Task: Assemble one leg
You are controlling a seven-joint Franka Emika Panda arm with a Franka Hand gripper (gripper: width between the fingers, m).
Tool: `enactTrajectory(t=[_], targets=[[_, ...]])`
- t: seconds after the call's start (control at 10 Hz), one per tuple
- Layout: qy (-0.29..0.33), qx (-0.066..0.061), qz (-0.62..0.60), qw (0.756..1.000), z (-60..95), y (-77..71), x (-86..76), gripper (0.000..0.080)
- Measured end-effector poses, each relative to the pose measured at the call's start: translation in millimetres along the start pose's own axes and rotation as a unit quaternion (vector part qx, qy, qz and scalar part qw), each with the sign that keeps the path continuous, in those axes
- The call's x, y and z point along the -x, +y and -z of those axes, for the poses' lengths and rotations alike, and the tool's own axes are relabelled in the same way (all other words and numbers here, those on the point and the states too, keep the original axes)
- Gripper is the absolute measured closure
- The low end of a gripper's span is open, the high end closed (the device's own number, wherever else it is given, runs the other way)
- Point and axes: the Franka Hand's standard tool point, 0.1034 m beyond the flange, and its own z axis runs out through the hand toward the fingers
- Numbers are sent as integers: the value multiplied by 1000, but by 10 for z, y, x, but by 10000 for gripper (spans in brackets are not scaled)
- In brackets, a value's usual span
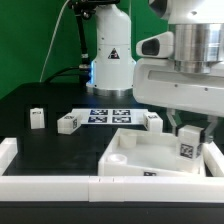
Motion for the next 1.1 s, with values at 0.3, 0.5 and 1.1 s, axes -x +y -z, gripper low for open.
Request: enactTrajectory(t=[0.3,0.5,1.1], targets=[[9,21,-130,991,5,138,-69,445],[7,20,-129,991,-1,123,-50,298],[7,20,-129,991,-2,124,-49,150]])
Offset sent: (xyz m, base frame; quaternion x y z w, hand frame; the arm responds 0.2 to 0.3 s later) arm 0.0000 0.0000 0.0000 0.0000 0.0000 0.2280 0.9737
